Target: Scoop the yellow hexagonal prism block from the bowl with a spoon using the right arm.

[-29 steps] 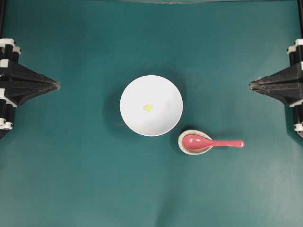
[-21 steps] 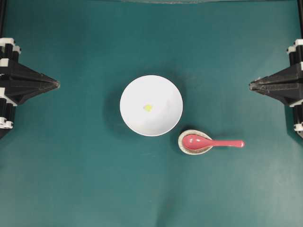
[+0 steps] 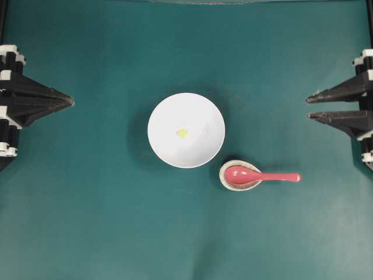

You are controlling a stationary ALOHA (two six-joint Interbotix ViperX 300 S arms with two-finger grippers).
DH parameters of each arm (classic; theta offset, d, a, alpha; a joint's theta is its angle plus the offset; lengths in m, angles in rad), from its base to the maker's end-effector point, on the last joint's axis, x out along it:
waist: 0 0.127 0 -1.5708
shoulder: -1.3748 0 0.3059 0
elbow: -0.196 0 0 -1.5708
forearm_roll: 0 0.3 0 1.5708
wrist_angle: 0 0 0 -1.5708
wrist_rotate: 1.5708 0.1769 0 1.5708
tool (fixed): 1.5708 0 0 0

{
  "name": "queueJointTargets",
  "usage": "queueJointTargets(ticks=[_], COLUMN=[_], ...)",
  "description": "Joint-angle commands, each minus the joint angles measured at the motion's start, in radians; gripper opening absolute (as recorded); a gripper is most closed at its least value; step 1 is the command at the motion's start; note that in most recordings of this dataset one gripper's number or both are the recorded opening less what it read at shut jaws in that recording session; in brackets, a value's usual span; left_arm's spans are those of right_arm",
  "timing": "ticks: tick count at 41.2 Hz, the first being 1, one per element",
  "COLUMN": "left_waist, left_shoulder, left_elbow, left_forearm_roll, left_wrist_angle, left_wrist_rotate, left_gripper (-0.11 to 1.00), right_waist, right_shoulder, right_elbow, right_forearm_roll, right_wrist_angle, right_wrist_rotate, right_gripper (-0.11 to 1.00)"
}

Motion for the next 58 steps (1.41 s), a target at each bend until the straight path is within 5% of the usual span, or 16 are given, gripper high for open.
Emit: queueJointTargets(ticks=[1,9,20,38,58], left_waist=[0.003,0.002,0.003,0.003,0.003], left_shoulder=[0.008,0.008,0.008,0.008,0.008], left_elbow=[-0.026,-0.026,-0.025,-0.023,-0.023], left_forearm_roll=[0.003,0.003,0.003,0.003,0.008], left_wrist_angle=[-0.005,0.005,0.015,0.031,0.035], left_wrist_rotate=[-0.002,-0.002,-0.021,-0.025,-0.023], left_gripper=[-0.01,-0.01,-0.01,-0.01,-0.01], right_waist=[-0.002,-0.002,-0.002,0.043,0.268], right_shoulder=[0.006,0.014,0.098,0.411,0.696], right_elbow=[-0.028,-0.028,-0.009,0.046,0.147], right_forearm_roll=[0.000,0.000,0.041,0.094,0.318], right_wrist_angle=[0.000,0.000,-0.026,-0.284,-0.649], right_wrist_rotate=[0.002,0.003,0.006,0.008,0.009], right_gripper=[0.44,0.55,0.57,0.57,0.57])
